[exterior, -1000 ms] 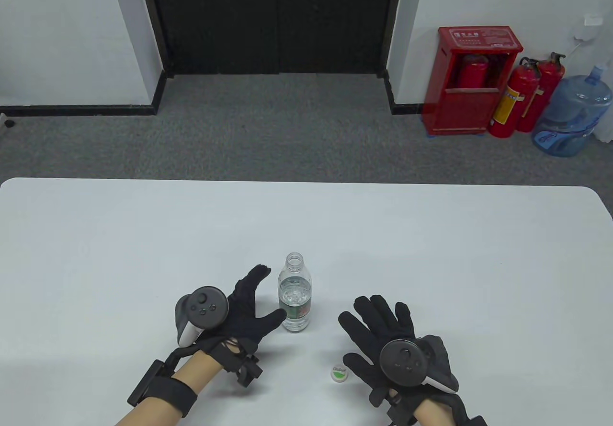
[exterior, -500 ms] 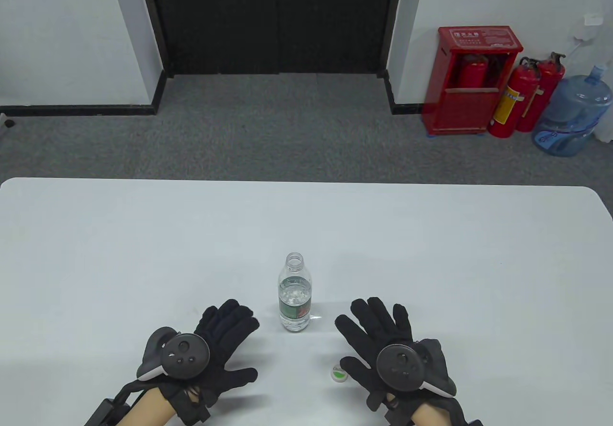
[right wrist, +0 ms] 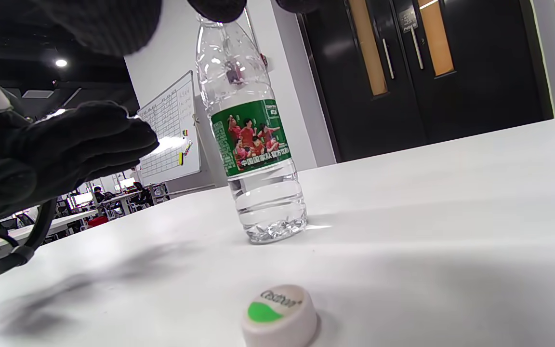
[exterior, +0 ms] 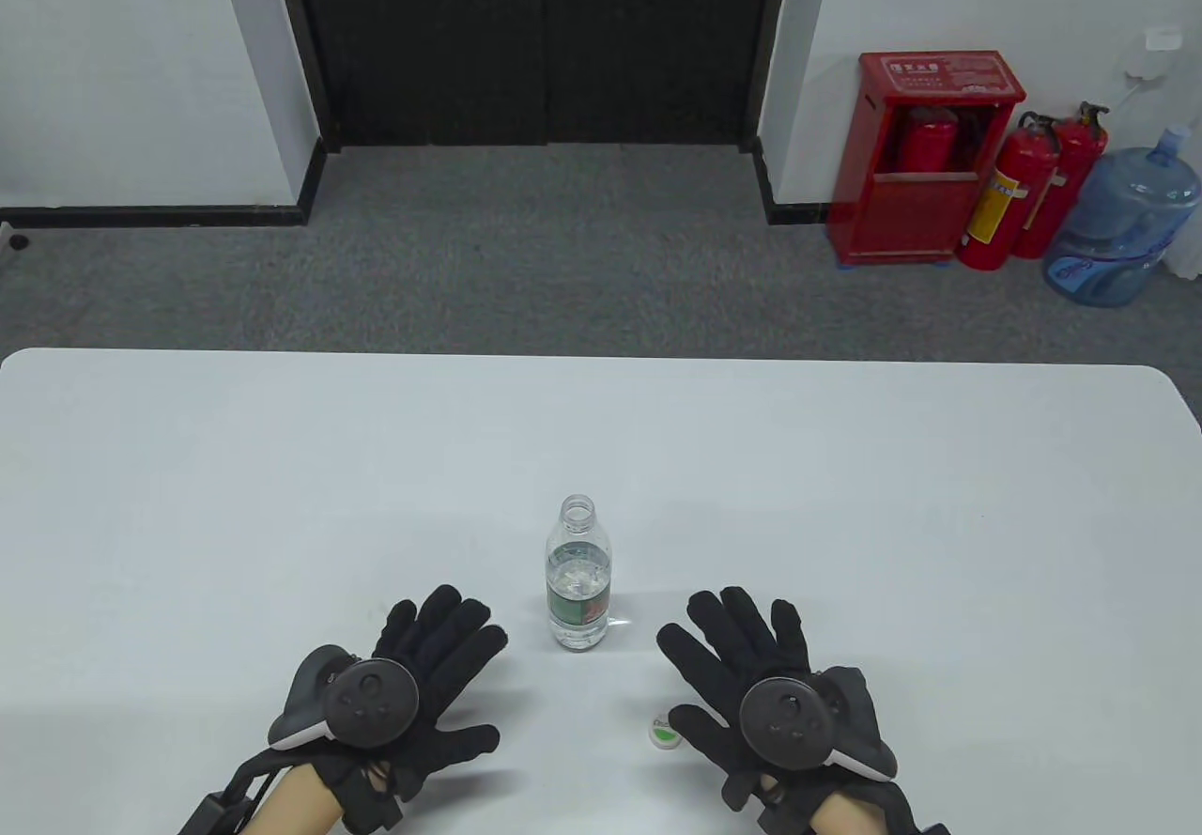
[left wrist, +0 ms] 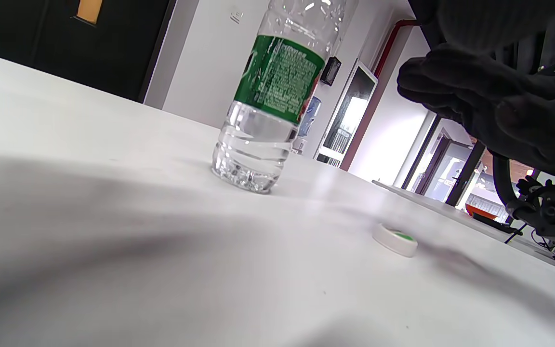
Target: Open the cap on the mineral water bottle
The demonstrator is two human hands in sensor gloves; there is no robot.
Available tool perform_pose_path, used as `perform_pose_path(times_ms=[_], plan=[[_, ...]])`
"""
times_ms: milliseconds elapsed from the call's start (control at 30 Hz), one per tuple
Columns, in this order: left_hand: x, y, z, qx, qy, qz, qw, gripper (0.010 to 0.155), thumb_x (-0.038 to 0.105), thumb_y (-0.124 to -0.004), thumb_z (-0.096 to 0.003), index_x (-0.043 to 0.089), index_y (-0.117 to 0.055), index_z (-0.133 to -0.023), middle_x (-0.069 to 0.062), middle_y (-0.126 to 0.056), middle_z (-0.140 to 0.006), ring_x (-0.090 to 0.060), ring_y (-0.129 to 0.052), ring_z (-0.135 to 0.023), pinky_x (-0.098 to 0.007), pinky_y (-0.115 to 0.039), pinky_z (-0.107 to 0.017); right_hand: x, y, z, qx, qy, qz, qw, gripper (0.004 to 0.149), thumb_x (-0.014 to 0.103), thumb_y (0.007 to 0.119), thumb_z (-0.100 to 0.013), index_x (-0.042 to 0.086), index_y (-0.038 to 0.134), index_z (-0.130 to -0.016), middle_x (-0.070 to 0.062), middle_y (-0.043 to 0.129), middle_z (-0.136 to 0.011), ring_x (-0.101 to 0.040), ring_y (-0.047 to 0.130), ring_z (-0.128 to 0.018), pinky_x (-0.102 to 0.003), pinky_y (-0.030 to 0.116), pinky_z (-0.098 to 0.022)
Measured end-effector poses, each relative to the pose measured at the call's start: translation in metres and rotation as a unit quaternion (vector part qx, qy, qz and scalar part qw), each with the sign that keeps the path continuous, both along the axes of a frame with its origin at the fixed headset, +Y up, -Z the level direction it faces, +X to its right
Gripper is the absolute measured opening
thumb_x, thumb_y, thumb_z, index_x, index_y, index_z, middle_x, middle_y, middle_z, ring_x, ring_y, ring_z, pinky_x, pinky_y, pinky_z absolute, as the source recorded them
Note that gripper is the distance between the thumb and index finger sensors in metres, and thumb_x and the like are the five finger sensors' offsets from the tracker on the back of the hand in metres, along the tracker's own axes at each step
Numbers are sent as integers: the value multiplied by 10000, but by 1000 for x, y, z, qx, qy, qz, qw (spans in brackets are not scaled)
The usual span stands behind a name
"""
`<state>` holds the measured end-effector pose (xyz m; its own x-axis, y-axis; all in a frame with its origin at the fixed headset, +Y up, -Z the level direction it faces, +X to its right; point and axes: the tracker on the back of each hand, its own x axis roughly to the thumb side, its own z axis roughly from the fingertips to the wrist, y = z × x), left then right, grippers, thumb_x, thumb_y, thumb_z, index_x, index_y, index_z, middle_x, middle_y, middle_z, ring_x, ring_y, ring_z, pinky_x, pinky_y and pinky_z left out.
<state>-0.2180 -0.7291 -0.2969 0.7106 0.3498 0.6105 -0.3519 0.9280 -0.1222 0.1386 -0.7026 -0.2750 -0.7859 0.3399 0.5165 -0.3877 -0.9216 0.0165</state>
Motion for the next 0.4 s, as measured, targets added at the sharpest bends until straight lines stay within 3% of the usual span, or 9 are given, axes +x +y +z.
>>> perform_pose_path(times_ms=[400], plan=[[2, -5, -2, -16, -2, -7, 1000, 855, 693, -727, -360, 413, -270, -1026, -29, -248, -1116, -390, -231, -1093, -673, -244, -720, -1, -1, -1, -11, 4, -1, 1000, 735, 602, 673, -384, 417, 387, -1035, -52, 315, -1174, -395, 257, -1052, -670, 142, -647]])
